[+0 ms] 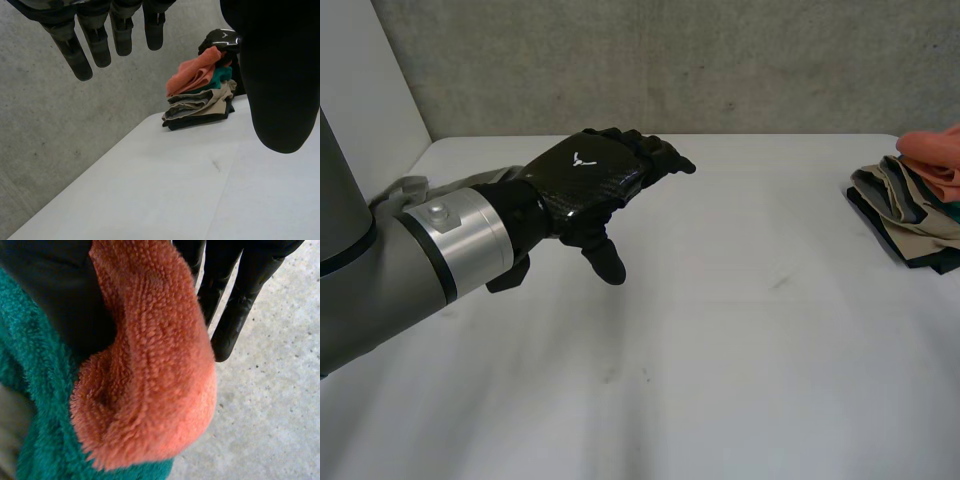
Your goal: Fold the laundry.
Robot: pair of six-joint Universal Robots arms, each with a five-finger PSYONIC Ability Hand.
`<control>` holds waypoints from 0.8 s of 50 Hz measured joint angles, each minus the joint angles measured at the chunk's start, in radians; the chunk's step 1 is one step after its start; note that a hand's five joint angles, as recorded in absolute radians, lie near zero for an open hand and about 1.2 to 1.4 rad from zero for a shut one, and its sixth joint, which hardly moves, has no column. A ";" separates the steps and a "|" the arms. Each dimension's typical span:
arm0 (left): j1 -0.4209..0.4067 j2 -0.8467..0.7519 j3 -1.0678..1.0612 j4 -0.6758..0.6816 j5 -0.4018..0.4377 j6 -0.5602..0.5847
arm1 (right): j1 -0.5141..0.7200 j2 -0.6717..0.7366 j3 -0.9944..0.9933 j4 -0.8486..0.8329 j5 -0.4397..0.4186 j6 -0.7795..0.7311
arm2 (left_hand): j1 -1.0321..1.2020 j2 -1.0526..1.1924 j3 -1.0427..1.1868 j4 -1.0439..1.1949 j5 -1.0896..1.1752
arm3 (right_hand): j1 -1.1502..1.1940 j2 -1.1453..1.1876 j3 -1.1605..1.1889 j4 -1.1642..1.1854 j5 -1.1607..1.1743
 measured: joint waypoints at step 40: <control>-0.002 0.016 0.004 -0.001 0.000 -0.019 | -0.189 -0.302 -0.144 0.366 0.494 -0.449 | 0.000 0.000 0.000 0.000 0.000 | -0.646 -0.753 -0.763 -0.754 -0.736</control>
